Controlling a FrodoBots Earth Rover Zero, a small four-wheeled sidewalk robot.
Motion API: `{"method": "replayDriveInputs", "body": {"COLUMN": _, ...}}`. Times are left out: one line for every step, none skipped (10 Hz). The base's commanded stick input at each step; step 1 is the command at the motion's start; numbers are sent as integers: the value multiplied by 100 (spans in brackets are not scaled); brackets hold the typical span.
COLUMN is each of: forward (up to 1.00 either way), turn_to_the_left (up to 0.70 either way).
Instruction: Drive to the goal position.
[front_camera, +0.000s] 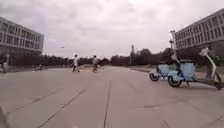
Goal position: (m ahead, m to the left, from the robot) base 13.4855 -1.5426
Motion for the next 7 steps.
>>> {"method": "replayDriveInputs", "body": {"forward": 70, "turn_to_the_left": 0}}
{"method": "replayDriveInputs", "body": {"forward": 70, "turn_to_the_left": 0}}
{"method": "replayDriveInputs", "body": {"forward": 70, "turn_to_the_left": 0}}
{"method": "replayDriveInputs", "body": {"forward": 70, "turn_to_the_left": 0}}
{"method": "replayDriveInputs", "body": {"forward": 70, "turn_to_the_left": 0}}
{"method": "replayDriveInputs", "body": {"forward": 70, "turn_to_the_left": 0}}
{"method": "replayDriveInputs", "body": {"forward": 70, "turn_to_the_left": 0}}
